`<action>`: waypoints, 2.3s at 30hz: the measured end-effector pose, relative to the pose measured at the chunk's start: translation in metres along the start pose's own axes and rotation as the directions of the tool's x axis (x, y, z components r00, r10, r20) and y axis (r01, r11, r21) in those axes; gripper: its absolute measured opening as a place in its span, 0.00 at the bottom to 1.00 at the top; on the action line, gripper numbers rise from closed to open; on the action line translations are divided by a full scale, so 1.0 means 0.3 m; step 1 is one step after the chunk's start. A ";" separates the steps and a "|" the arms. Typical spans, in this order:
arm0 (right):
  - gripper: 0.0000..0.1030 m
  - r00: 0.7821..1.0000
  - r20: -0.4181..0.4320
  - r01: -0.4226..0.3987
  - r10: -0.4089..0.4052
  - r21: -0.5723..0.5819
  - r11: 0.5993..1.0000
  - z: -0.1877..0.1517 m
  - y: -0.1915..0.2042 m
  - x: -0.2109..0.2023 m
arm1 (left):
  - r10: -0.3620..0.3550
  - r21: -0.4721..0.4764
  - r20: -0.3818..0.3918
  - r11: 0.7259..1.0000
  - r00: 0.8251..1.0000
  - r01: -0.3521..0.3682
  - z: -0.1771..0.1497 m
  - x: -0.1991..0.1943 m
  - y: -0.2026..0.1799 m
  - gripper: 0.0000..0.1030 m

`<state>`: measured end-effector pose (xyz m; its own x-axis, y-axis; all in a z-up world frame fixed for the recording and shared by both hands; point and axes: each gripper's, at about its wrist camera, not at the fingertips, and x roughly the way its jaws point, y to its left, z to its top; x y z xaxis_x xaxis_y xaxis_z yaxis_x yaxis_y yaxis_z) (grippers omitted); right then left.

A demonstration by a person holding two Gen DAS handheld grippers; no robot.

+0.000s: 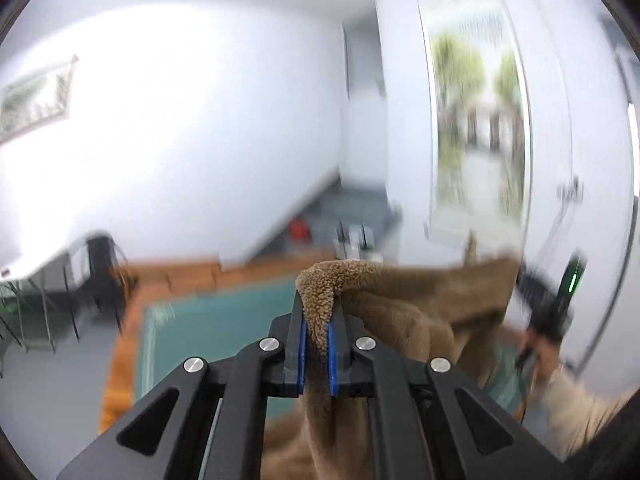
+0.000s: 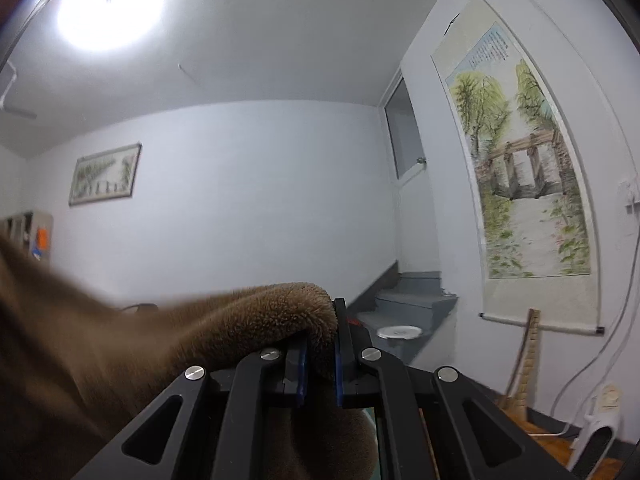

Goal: Fold clothes

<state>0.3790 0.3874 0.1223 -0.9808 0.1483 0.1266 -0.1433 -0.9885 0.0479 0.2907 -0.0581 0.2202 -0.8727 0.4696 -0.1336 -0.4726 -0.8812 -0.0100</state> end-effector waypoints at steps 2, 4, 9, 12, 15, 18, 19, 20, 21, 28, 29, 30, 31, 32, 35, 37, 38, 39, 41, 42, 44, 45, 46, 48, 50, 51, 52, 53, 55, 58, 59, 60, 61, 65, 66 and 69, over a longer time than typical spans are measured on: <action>0.12 0.994 -0.039 -0.098 0.097 -0.007 0.995 0.010 0.040 0.028 | 0.046 -0.001 0.052 0.999 0.998 -0.046 0.023 -0.074 0.020 0.09; 0.19 0.973 -0.104 -0.208 0.207 -0.001 0.978 0.006 0.074 0.066 | 0.097 -0.030 0.058 0.995 0.994 -0.096 0.015 -0.116 0.058 0.09; 0.94 0.906 -0.242 -0.366 0.347 -0.038 0.930 -0.074 0.166 0.109 | 0.167 -0.147 -0.079 0.973 0.983 -0.177 -0.110 -0.070 0.190 0.09; 0.94 0.877 -0.299 -0.418 0.377 -0.086 0.904 -0.126 0.211 0.108 | 0.189 -0.189 -0.157 0.958 0.969 -0.217 -0.199 -0.031 0.243 0.09; 0.94 0.843 -0.357 -0.471 0.401 -0.131 0.873 -0.179 0.256 0.106 | 0.194 -0.221 -0.187 0.947 0.963 -0.234 -0.250 -0.017 0.280 0.09; 0.94 0.833 -0.394 -0.482 0.388 -0.175 0.859 -0.212 0.258 0.086 | 0.188 -0.240 -0.190 0.943 0.964 -0.232 -0.266 -0.006 0.303 0.09; 0.94 0.828 -0.404 -0.488 0.388 -0.179 0.854 -0.212 0.246 0.084 | 0.185 -0.240 -0.188 0.944 0.965 -0.228 -0.269 0.000 0.306 0.09; 0.94 0.821 -0.413 -0.500 0.394 -0.186 0.846 -0.214 0.247 0.082 | 0.182 -0.239 -0.186 0.945 0.965 -0.224 -0.272 0.002 0.304 0.09; 0.94 0.814 -0.419 -0.513 0.401 -0.196 0.836 -0.213 0.247 0.084 | 0.180 -0.237 -0.184 0.946 0.966 -0.221 -0.276 0.000 0.305 0.09; 0.94 0.690 -0.581 -0.664 0.431 -0.271 0.697 -0.316 0.390 0.186 | 0.173 -0.235 -0.177 0.949 0.969 -0.212 -0.281 -0.030 0.322 0.10; 0.94 0.679 -0.610 -0.672 0.408 -0.292 0.681 -0.344 0.417 0.209 | 0.174 -0.234 -0.177 0.949 0.969 -0.213 -0.281 -0.035 0.324 0.10; 0.94 0.666 -0.631 -0.676 0.397 -0.285 0.680 -0.362 0.430 0.236 | 0.175 -0.233 -0.177 0.949 0.968 -0.214 -0.282 -0.040 0.326 0.10; 0.94 0.644 -0.638 -0.687 0.421 -0.242 0.685 -0.360 0.424 0.256 | 0.176 -0.232 -0.177 0.949 0.968 -0.215 -0.282 -0.045 0.328 0.10; 0.94 0.621 -0.642 -0.699 0.450 -0.194 0.688 -0.355 0.416 0.274 | 0.178 -0.231 -0.180 0.948 0.967 -0.217 -0.285 -0.051 0.331 0.10; 0.94 0.567 -0.607 -0.715 0.557 -0.027 0.698 -0.281 0.347 0.329 | 0.181 -0.223 -0.195 0.949 0.964 -0.224 -0.294 -0.067 0.340 0.10; 0.94 0.578 -0.595 -0.696 0.559 -0.001 0.718 -0.240 0.306 0.386 | 0.177 -0.213 -0.195 0.952 0.965 -0.218 -0.298 -0.073 0.343 0.10; 0.94 0.577 -0.605 -0.690 0.549 -0.002 0.724 -0.236 0.300 0.410 | 0.173 -0.215 -0.192 0.953 0.966 -0.213 -0.300 -0.074 0.344 0.10; 0.94 0.555 -0.633 -0.691 0.539 0.009 0.723 -0.245 0.297 0.452 | 0.169 -0.220 -0.189 0.953 0.967 -0.209 -0.302 -0.076 0.345 0.10; 0.94 0.469 -0.684 -0.697 0.559 0.103 0.710 -0.292 0.298 0.531 | 0.165 -0.234 -0.182 0.950 0.969 -0.205 -0.306 -0.080 0.347 0.10; 0.94 0.422 -0.704 -0.695 0.570 0.152 0.703 -0.316 0.298 0.570 | 0.163 -0.240 -0.179 0.949 0.970 -0.204 -0.309 -0.081 0.348 0.10; 0.94 0.338 -0.725 -0.703 0.601 0.230 0.673 -0.370 0.327 0.601 | 0.165 -0.256 -0.168 0.945 0.972 -0.204 -0.308 -0.092 0.355 0.10; 0.87 0.309 -0.732 -0.711 0.607 0.246 0.659 -0.389 0.341 0.606 | 0.166 -0.264 -0.162 0.942 0.973 -0.205 -0.307 -0.098 0.358 0.10; 0.72 0.283 -0.739 -0.719 0.612 0.259 0.645 -0.407 0.354 0.609 | 0.167 -0.272 -0.157 0.940 0.973 -0.205 -0.306 -0.104 0.361 0.10; 0.18 0.347 -0.751 -0.702 0.562 0.189 0.687 -0.417 0.376 0.599 | 0.170 -0.288 -0.145 0.935 0.975 -0.206 -0.305 -0.116 0.368 0.10; 0.15 0.449 -0.720 -0.673 0.530 0.118 0.730 -0.382 0.382 0.563 | 0.172 -0.304 -0.134 0.930 0.976 -0.206 -0.303 -0.127 0.375 0.10; 0.15 0.533 -0.688 -0.638 0.491 0.054 0.768 -0.341 0.372 0.546 | 0.174 -0.312 -0.129 0.927 0.976 -0.206 -0.303 -0.133 0.378 0.10; 0.15 0.618 -0.648 -0.593 0.445 -0.012 0.805 -0.297 0.360 0.530 | 0.175 -0.320 -0.123 0.925 0.977 -0.206 -0.302 -0.139 0.382 0.10; 0.14 0.707 -0.584 -0.539 0.398 -0.083 0.838 -0.234 0.341 0.507 | 0.171 -0.327 -0.101 0.925 0.980 -0.194 -0.289 -0.149 0.377 0.10; 0.14 0.858 -0.417 -0.404 0.300 -0.185 0.896 -0.082 0.294 0.457 | 0.156 -0.332 -0.048 0.929 0.987 -0.163 -0.256 -0.171 0.357 0.10; 0.14 0.972 -0.131 -0.218 0.193 -0.219 0.951 0.177 0.224 0.370 | 0.132 -0.310 0.044 0.944 0.990 -0.112 -0.192 -0.213 0.302 0.10; 0.14 0.985 -0.042 -0.171 0.166 -0.212 0.962 0.257 0.203 0.331 | 0.126 -0.295 0.082 0.950 0.989 -0.097 -0.166 -0.237 0.279 0.10; 0.14 0.989 0.054 -0.125 0.138 -0.199 0.972 0.344 0.183 0.284 | 0.120 -0.280 0.120 0.956 0.985 -0.083 -0.140 -0.261 0.256 0.10; 0.14 0.984 0.134 -0.086 0.114 -0.193 0.977 0.413 0.172 0.241 | 0.110 -0.263 0.167 0.963 0.980 -0.064 -0.110 -0.294 0.230 0.10; 0.14 0.903 0.428 0.045 0.024 -0.149 0.988 0.667 0.155 0.066 | 0.069 -0.227 0.268 0.974 0.961 -0.007 -0.056 -0.372 0.157 0.13; 0.14 0.877 0.480 0.067 0.007 -0.136 0.988 0.720 0.160 0.031 | 0.044 -0.223 0.265 0.975 0.963 0.017 -0.067 -0.363 0.144 0.13; 0.14 0.810 0.586 0.106 -0.019 -0.115 0.988 0.864 0.196 -0.040 | -0.030 -0.213 0.254 0.973 0.967 0.087 -0.098 -0.335 0.106 0.34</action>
<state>0.4164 0.3349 0.3804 -0.7142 0.1556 0.6824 -0.2605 -0.9640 -0.0528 0.3670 -0.1348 0.2041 -0.8604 0.4944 0.1231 -0.5094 -0.8285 -0.2327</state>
